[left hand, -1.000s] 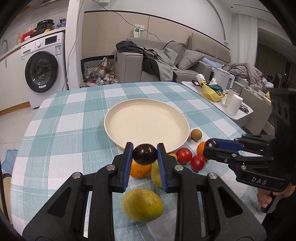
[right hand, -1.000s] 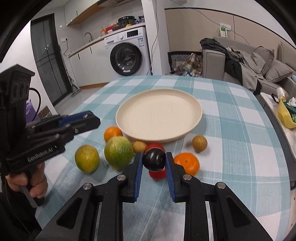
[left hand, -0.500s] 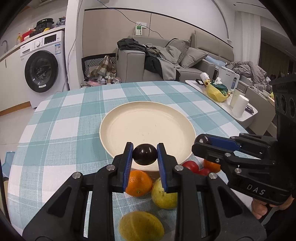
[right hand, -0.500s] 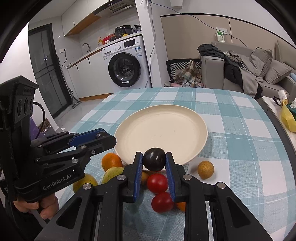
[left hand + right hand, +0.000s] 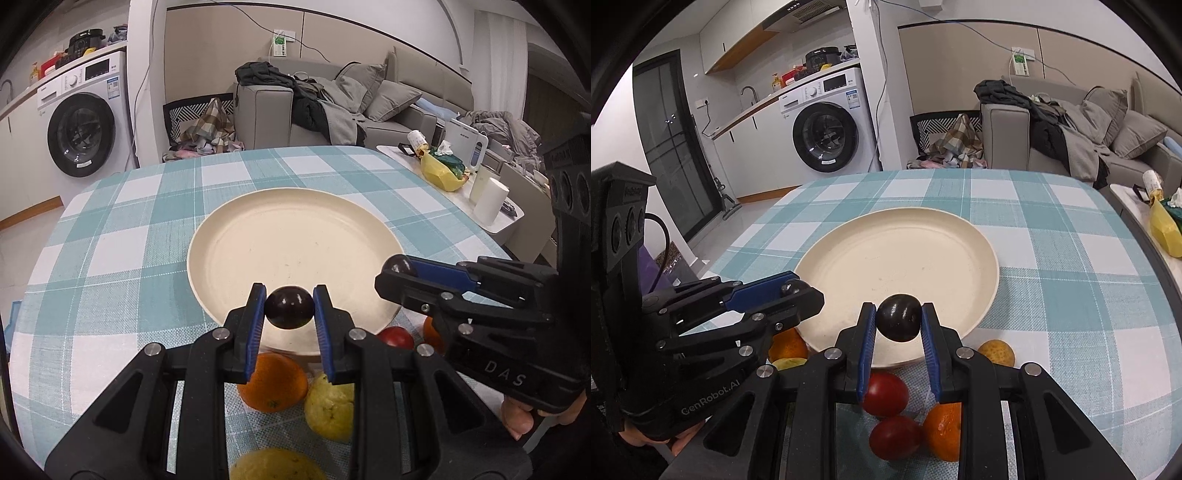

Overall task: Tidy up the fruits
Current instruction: 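Carry both plums over the cream plate and open both grippers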

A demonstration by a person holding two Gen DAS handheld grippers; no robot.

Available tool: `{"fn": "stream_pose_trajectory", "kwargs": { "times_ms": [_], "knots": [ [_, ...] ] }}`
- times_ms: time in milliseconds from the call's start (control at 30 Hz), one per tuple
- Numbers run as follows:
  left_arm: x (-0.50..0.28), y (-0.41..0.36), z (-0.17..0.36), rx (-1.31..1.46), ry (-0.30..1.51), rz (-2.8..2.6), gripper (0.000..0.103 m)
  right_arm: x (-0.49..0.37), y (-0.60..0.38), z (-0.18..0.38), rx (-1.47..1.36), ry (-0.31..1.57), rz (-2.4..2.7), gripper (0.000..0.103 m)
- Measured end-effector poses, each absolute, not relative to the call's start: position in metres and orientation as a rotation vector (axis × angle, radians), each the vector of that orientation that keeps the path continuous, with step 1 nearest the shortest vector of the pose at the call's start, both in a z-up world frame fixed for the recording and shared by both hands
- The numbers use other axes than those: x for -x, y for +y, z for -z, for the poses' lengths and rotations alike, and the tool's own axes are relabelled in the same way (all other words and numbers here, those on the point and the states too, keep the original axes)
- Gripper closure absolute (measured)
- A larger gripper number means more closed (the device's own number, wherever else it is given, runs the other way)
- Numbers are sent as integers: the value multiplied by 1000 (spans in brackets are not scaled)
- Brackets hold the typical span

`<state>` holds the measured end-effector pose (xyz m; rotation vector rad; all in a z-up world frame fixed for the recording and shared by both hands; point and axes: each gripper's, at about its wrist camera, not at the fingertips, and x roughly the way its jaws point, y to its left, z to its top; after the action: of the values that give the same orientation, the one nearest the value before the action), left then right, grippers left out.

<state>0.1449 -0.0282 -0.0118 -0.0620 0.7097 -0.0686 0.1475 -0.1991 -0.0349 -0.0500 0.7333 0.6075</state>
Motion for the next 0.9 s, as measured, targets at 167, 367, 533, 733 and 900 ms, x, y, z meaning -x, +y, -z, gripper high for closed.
{"fn": "stream_pose_trajectory", "kwargs": {
  "times_ms": [167,367,533,733,900],
  "knots": [
    [-150,-27,16,60,718,58,80,-154,-199,40,55,750,-595,78],
    [-152,-28,18,55,724,45,80,-158,-198,43,54,758,-586,78],
    [-152,-28,17,47,729,46,80,-158,-198,45,59,766,-585,78],
    [-152,-29,17,40,727,47,80,-159,-198,47,64,774,-584,78],
    [-152,-28,17,48,734,50,80,-159,-198,47,65,777,-585,78]
  ]
}}
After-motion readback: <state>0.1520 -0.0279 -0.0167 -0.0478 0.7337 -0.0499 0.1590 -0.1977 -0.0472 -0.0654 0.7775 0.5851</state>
